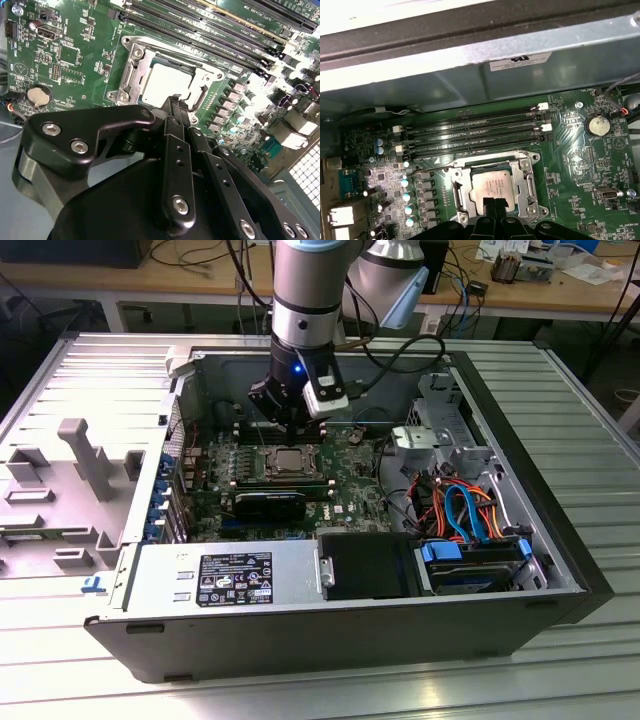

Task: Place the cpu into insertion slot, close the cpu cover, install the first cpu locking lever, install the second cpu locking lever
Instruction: 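Install the first cpu locking lever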

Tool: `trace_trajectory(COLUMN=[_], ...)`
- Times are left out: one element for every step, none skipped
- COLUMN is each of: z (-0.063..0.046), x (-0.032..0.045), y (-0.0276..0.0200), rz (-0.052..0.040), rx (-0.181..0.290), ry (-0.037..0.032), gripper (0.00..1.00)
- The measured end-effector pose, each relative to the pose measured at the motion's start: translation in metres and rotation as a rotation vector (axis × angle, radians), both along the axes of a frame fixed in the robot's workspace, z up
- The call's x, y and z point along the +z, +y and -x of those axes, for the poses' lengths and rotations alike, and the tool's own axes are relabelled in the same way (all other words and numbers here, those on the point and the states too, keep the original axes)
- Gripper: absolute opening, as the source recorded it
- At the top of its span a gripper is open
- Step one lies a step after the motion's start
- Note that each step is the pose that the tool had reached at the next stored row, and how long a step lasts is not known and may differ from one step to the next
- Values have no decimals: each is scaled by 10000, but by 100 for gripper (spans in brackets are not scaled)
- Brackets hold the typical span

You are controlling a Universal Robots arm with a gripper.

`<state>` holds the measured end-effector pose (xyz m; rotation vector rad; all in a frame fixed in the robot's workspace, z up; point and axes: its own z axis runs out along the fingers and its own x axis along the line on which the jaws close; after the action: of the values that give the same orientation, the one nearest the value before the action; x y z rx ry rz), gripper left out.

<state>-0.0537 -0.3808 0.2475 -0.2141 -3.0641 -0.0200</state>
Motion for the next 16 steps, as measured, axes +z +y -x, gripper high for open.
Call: trace_trajectory(z=[0,0,0,0,0,0,0,0,0,0,0,0,0,0,-1,-1], x=[0,0,0,0,0,0,0,0,0,0,0,0,0,0,0,0], y=[0,0,0,0,0,0,0,0,0,0,0,0,0,0,0,0], rz=[0,-5,-9,-13,-19,-24,-31,-38,-43,-48,-51,-53,-53,-53,-54,-53], rx=[55,181,235,291,390,487,576,667,740,828,894,1007,1103,1176,1312,1382], ry=[1,0,-1,-1,-1,0,-1,0,-1,0,0,0,0,1,1,1], gripper=[11,11,11,11,11,11,11,11,11,11,11,11,11,11,11,11])
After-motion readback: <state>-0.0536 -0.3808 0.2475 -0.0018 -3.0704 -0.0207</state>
